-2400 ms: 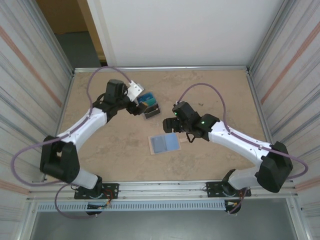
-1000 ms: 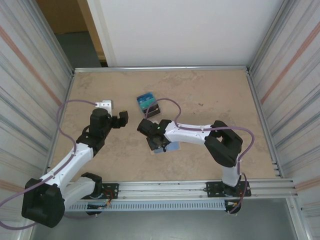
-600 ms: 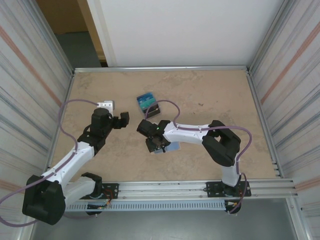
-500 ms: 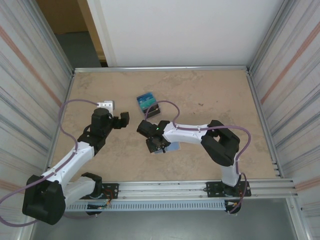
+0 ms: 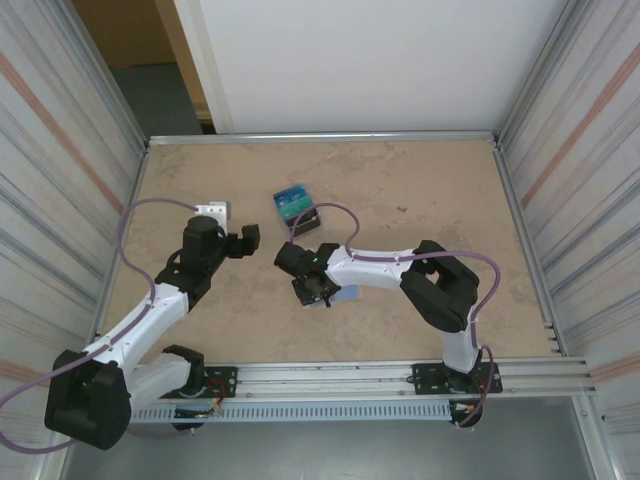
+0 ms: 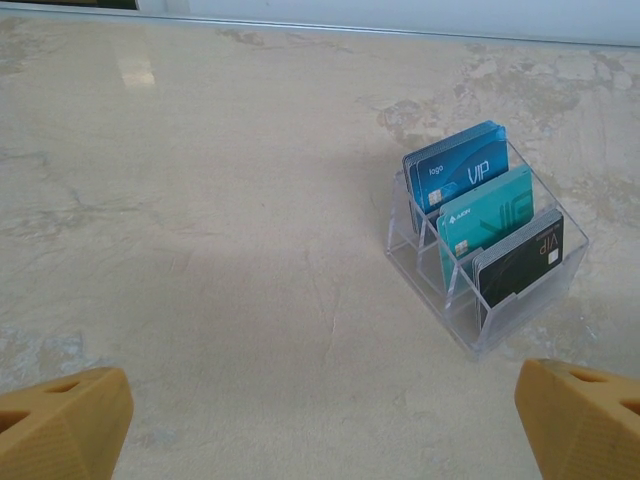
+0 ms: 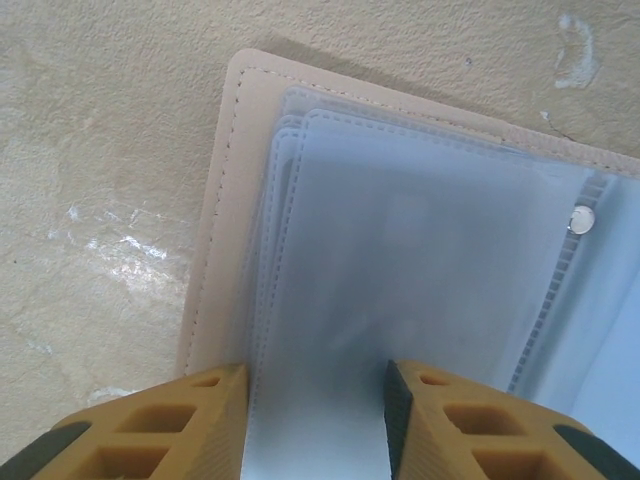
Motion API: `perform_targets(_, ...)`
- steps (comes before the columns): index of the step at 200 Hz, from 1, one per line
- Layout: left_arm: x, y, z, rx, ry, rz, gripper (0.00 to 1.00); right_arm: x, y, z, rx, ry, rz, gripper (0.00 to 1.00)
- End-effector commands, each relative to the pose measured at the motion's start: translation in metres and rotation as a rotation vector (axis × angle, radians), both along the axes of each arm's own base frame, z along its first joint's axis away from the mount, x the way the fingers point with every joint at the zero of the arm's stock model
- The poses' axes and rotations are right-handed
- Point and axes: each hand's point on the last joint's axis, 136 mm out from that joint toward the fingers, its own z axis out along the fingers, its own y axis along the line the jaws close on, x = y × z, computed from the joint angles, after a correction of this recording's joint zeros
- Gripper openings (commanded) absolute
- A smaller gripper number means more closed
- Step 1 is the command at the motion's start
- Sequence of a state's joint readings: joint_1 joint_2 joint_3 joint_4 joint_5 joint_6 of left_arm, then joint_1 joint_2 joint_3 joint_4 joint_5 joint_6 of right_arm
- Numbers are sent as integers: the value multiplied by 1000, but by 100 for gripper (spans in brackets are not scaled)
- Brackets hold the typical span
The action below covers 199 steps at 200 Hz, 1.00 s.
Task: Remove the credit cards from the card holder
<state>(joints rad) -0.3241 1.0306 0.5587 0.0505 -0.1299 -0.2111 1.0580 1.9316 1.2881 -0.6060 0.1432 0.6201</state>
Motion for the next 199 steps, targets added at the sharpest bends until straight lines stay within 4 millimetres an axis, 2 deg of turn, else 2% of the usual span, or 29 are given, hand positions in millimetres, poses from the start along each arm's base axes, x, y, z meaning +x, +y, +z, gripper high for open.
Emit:
perform_targets(1, 5, -1, 14, -25, -31, 1, 99, -5, -12, -9, 21, 55, -30, 39)
perform_targets(48, 3, -1, 19, -24, -43, -5, 99, 1, -13, 4, 181, 102, -79, 36)
perform_targets(96, 4, -3, 25, -30, -51, -13, 99, 5, -18, 6, 175, 99, -96, 26)
perform_targets(146, 4, -6, 33, -38, -62, -29, 99, 8, -17, 18, 167, 72, -94, 10)
perform_targets(199, -1, -15, 43, 25, -99, -64, 99, 5, -11, 33, 227, 80, -95, 1)
